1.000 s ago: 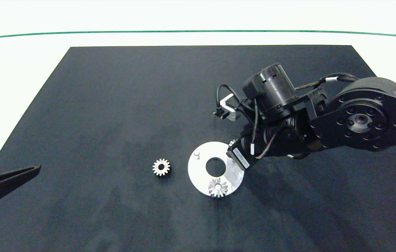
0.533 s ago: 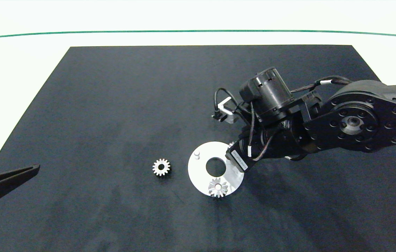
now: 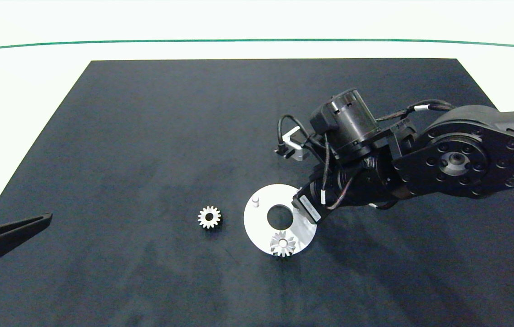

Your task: Install three planetary gears onto the carrier pins

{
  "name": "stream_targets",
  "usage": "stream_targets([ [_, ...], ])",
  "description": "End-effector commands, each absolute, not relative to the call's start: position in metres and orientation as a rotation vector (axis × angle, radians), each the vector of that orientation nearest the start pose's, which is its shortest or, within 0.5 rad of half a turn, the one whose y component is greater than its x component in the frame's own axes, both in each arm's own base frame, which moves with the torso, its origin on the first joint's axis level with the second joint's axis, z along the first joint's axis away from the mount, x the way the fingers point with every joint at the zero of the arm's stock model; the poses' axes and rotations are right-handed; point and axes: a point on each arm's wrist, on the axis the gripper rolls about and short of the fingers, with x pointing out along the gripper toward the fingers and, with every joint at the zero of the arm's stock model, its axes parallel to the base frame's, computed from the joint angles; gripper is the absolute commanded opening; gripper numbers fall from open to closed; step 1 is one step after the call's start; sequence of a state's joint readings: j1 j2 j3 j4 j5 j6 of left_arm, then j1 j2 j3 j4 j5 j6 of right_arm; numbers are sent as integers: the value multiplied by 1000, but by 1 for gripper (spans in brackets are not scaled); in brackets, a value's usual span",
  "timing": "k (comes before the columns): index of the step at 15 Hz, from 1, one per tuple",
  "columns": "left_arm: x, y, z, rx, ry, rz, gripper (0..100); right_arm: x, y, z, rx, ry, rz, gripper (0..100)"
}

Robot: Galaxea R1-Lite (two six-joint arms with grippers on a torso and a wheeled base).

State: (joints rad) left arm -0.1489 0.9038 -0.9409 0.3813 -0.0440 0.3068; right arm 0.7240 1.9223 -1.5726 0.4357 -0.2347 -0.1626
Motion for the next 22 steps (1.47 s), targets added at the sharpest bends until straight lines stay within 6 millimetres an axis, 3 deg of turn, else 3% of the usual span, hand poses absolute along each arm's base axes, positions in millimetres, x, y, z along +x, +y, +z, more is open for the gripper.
stream_targets([
  [1,81,-13,283,322,315,-243,100,277,238,221,-521,667,520,100],
  [4,81,-13,283,322,315,-243,100,273,235,224,-522,667,522,100],
  [6,82,-13,283,322,316,-244,100,244,215,252,-511,633,533,100],
  [8,82,-13,283,322,316,-244,100,216,188,271,-502,613,528,100],
  [9,82,-13,283,322,316,-244,100,201,158,282,-477,587,467,100],
  [10,82,-13,283,322,316,-244,100,195,141,285,-465,581,418,100],
  [11,82,-13,282,323,320,-246,100,179,108,287,-432,576,338,100],
  [12,84,-14,281,323,326,-248,100,165,84,279,-415,600,275,100],
  [14,92,-16,274,328,368,-261,100,145,58,263,-386,636,197,100],
  [18,120,-24,253,351,482,-303,100,114,43,242,-373,661,186,100],
  [22,144,-55,236,419,508,-393,100,106,43,234,-397,675,211,100],
])
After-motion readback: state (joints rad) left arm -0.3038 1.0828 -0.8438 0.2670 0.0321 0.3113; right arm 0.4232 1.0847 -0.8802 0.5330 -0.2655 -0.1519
